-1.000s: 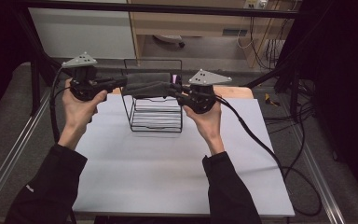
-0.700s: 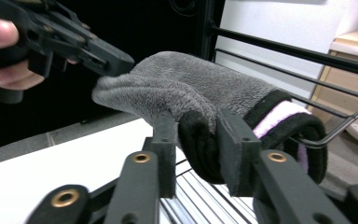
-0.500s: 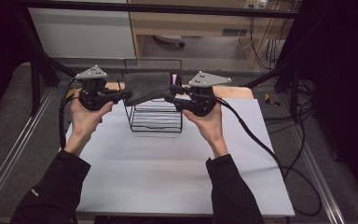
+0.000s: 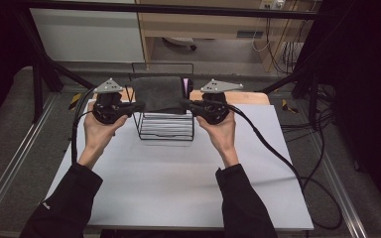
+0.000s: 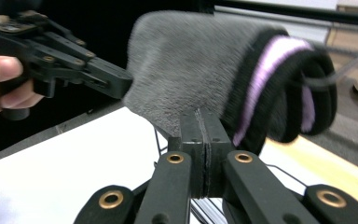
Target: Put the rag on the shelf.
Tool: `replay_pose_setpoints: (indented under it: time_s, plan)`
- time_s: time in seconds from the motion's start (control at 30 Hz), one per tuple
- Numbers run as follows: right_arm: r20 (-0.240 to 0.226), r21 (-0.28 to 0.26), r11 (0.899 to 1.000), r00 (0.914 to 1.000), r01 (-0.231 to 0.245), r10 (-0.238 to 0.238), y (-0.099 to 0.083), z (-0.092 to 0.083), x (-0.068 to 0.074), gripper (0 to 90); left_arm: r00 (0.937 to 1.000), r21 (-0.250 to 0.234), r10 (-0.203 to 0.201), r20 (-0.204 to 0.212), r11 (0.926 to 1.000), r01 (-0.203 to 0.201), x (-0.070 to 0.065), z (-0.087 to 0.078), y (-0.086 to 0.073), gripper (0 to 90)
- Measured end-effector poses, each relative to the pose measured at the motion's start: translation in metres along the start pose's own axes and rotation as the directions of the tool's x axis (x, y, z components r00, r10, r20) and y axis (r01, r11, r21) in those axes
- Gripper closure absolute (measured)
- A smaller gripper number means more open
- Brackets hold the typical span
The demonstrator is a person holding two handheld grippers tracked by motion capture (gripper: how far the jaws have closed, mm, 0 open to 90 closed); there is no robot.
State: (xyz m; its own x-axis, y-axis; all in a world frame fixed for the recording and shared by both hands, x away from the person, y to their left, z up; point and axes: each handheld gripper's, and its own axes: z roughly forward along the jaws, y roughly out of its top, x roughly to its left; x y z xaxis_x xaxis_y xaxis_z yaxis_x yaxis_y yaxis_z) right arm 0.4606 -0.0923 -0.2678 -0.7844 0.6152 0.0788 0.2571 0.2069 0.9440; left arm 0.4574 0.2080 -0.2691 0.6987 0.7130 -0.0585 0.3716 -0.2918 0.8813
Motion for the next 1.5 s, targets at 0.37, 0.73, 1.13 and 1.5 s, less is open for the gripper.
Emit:
replay_pose_setpoints:
  time_s: [0.37,0.73,1.13,1.5]
  plan:
    - [0.034,-0.006,1.000,0.9993,-0.018,0.018,-0.014,0.012,-0.012,86.5,0.9996,-0.015,-0.021,-0.019,0.9997,0.020,0.005,0.010,-0.006,88.8]
    - [0.002,-0.046,0.999,1.0000,-0.003,0.003,-0.007,-0.012,-0.004,63.8,0.9998,-0.016,-0.018,-0.009,0.9997,0.018,0.002,-0.007,-0.007,67.7]
    - [0.033,0.008,0.999,0.9986,0.041,-0.041,-0.009,-0.037,0.003,27.1,0.9998,0.017,-0.014,-0.013,0.9998,0.014,0.003,-0.021,-0.026,39.0]
    - [0.046,0.033,0.999,0.9988,0.015,-0.016,-0.030,-0.051,-0.005,7.9,0.9998,0.021,0.000,-0.022,0.9998,0.001,0.002,-0.024,-0.055,19.7]
